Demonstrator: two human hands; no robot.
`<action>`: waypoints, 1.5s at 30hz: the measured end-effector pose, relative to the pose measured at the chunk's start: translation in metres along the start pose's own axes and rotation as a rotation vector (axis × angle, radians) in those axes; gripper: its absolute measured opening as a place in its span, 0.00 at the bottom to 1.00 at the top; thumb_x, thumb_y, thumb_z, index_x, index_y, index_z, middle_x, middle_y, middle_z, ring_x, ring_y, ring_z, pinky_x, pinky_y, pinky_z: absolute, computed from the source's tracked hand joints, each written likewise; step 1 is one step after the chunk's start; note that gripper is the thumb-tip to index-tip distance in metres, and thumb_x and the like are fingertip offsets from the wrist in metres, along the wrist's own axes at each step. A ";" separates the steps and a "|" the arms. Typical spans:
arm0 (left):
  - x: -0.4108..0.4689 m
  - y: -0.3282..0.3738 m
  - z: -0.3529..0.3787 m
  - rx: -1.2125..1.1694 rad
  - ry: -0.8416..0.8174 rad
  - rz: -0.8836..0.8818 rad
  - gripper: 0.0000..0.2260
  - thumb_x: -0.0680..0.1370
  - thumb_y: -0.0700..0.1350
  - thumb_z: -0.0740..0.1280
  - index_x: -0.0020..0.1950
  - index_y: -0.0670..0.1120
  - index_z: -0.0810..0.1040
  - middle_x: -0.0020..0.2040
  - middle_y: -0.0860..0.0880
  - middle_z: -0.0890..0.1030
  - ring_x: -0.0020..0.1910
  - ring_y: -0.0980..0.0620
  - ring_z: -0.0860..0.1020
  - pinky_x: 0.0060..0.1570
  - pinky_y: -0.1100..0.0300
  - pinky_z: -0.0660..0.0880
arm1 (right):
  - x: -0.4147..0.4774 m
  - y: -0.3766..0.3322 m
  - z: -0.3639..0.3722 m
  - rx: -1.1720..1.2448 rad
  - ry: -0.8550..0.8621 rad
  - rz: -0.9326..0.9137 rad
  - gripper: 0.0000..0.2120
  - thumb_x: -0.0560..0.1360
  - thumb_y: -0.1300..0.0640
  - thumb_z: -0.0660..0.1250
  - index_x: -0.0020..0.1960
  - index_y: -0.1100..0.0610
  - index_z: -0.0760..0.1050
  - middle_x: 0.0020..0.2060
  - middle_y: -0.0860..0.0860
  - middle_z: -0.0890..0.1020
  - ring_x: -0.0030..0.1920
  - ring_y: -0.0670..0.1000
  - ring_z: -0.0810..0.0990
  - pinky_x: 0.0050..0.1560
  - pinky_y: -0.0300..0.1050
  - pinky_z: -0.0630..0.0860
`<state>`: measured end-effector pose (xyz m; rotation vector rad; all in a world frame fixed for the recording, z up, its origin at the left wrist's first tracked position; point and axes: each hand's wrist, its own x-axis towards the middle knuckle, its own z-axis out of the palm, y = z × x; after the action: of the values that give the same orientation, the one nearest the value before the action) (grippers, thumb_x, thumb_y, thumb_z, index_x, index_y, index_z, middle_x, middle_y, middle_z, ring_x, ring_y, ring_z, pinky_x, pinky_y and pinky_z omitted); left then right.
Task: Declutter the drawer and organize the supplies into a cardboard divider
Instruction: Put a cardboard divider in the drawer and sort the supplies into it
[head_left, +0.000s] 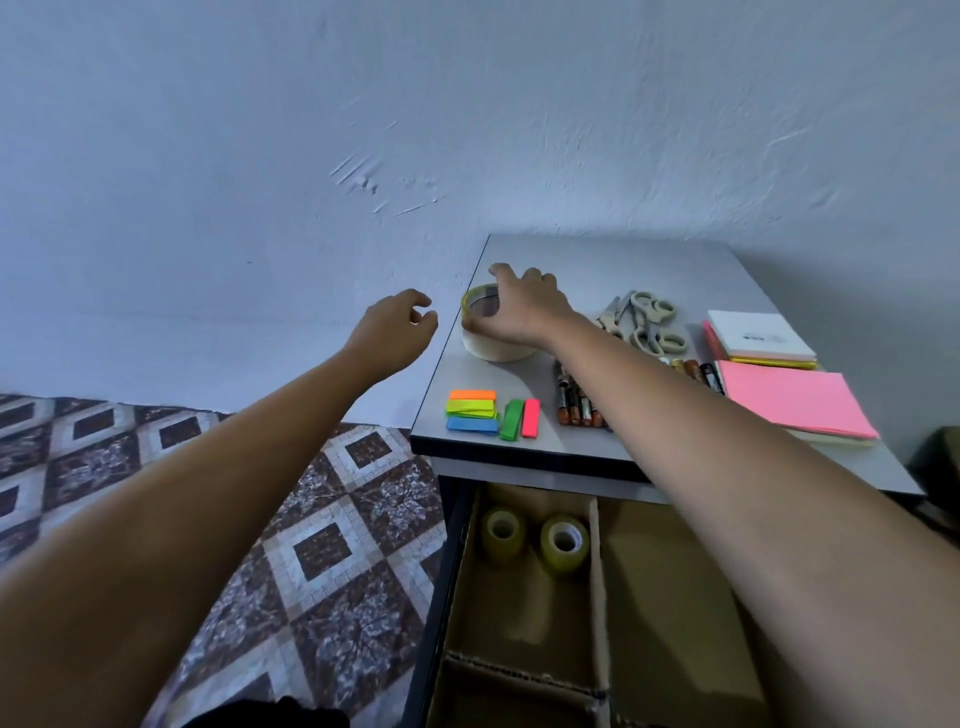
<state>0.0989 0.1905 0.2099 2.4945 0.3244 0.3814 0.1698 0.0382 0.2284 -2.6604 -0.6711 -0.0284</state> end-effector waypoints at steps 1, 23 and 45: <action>0.003 0.002 0.002 -0.009 -0.008 0.000 0.17 0.80 0.48 0.58 0.68 0.45 0.70 0.60 0.46 0.77 0.54 0.49 0.73 0.48 0.61 0.66 | 0.000 0.001 0.000 0.019 -0.007 -0.002 0.37 0.72 0.38 0.66 0.74 0.52 0.56 0.68 0.62 0.64 0.69 0.63 0.60 0.64 0.54 0.64; 0.007 0.069 0.010 0.063 -0.154 0.146 0.35 0.58 0.70 0.66 0.55 0.48 0.72 0.54 0.43 0.76 0.54 0.42 0.75 0.47 0.57 0.71 | -0.093 0.067 -0.081 0.418 0.230 0.003 0.36 0.72 0.39 0.67 0.74 0.49 0.58 0.71 0.54 0.66 0.69 0.54 0.67 0.61 0.42 0.65; -0.202 0.053 0.089 0.326 -0.662 -0.153 0.37 0.71 0.61 0.67 0.72 0.42 0.63 0.71 0.40 0.63 0.65 0.44 0.68 0.56 0.57 0.69 | -0.273 0.056 -0.023 0.652 0.001 0.102 0.31 0.70 0.38 0.66 0.70 0.42 0.63 0.61 0.44 0.70 0.67 0.46 0.67 0.62 0.44 0.66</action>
<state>-0.0511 0.0388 0.1309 2.7079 0.3147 -0.5977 -0.0448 -0.1389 0.1979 -2.0583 -0.4430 0.1856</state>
